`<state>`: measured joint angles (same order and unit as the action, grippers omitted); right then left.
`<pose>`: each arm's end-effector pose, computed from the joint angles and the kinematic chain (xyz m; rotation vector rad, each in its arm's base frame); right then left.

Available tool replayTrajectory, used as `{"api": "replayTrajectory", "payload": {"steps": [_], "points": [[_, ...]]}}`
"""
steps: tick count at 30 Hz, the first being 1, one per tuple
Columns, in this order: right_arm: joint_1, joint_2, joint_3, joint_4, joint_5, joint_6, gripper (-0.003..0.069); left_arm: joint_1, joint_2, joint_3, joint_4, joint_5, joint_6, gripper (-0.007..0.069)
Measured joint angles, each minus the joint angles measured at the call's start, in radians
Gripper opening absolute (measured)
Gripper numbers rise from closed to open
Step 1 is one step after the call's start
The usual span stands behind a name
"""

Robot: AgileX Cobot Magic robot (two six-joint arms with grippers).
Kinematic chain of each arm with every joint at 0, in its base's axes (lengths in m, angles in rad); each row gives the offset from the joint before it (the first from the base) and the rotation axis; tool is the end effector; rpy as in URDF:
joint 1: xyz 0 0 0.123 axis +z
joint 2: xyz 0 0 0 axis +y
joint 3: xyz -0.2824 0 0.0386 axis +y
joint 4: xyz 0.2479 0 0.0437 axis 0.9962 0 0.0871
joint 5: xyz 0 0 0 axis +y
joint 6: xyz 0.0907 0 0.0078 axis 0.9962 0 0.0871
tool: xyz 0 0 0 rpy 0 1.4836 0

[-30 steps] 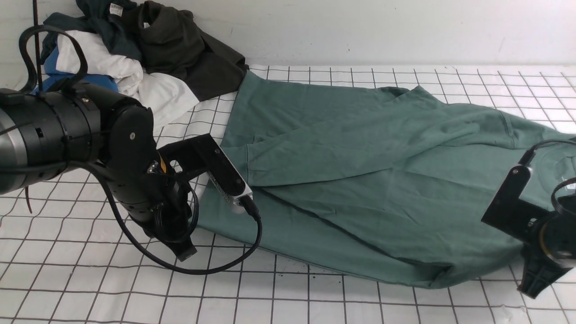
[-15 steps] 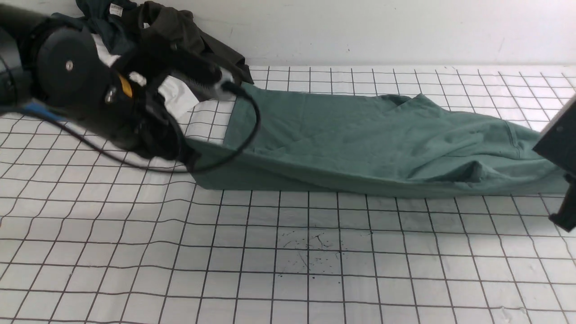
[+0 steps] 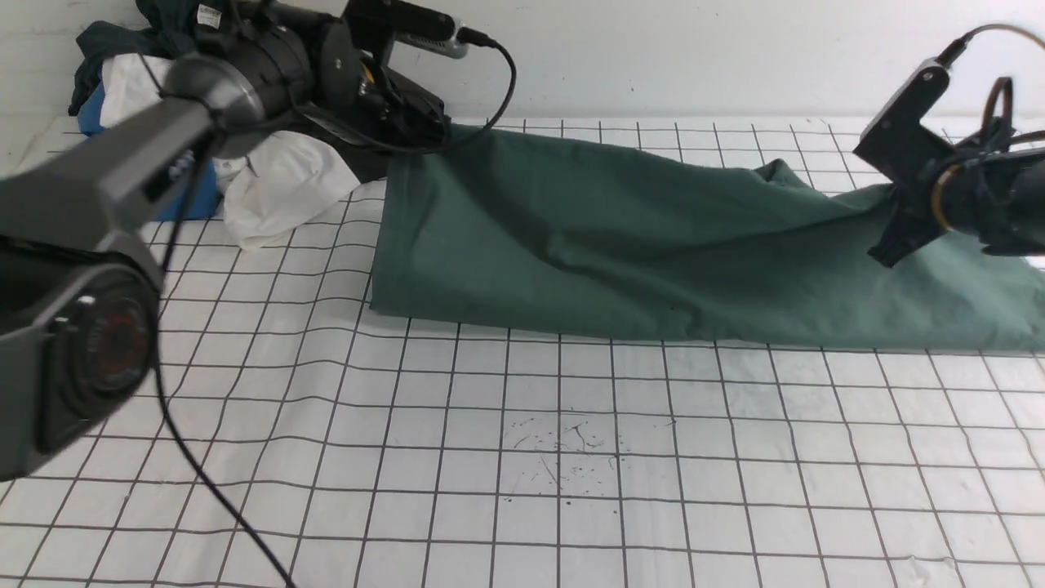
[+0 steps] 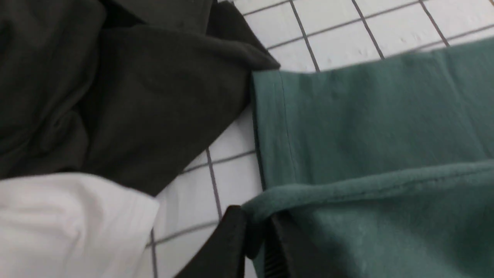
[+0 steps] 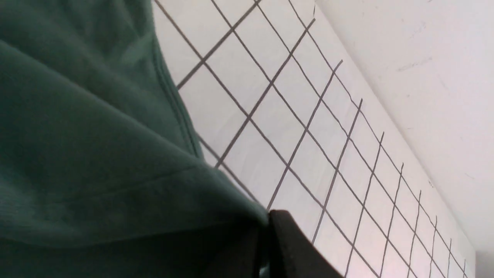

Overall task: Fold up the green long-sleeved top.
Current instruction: Use both arms to drag the lower edge of the fabric forward and fold it over the upper edge

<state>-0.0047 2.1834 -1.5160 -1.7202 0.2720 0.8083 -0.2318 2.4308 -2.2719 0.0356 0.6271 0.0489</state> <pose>0.4909 -0.0266 0.1677 -0.8161 2.0443 -0.8199 0.5460 -0.1269 0.2233 0.3390 2.2443 -0.0578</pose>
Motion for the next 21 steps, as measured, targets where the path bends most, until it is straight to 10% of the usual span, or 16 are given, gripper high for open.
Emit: {"api": "replayTrajectory", "payload": {"steps": [7,11,15,16,17,18,19,21], "points": [[0.000,0.084,-0.135,0.158,0.073,0.092,0.0202,0.008,0.214,-0.326,0.016,0.056,-0.049,0.0349],[0.017,0.033,-0.141,0.486,0.172,0.004,0.0233,0.031,0.218,-0.419,0.019,0.205,-0.124,0.0427],[0.057,-0.024,-0.150,0.949,0.207,-0.420,0.0111,0.038,0.183,-0.450,-0.016,0.404,-0.089,0.0365],[0.078,-0.031,-0.176,1.265,0.240,-0.694,0.0036,0.037,0.171,-0.456,-0.061,0.496,-0.031,0.0302],[0.081,-0.029,-0.176,1.265,0.240,-0.729,0.0031,0.037,0.171,-0.457,-0.068,0.507,-0.023,0.0285],[0.094,-0.007,-0.217,1.592,0.291,-1.036,0.0003,0.034,0.171,-0.458,-0.126,0.578,0.057,0.0211],[0.093,-0.003,-0.223,1.627,0.297,-1.036,0.0001,0.034,0.171,-0.458,-0.126,0.583,0.057,0.0201],[0.097,0.077,-0.296,1.997,0.359,-1.412,-0.0010,0.028,0.183,-0.458,-0.174,0.613,0.139,0.0094]]}}
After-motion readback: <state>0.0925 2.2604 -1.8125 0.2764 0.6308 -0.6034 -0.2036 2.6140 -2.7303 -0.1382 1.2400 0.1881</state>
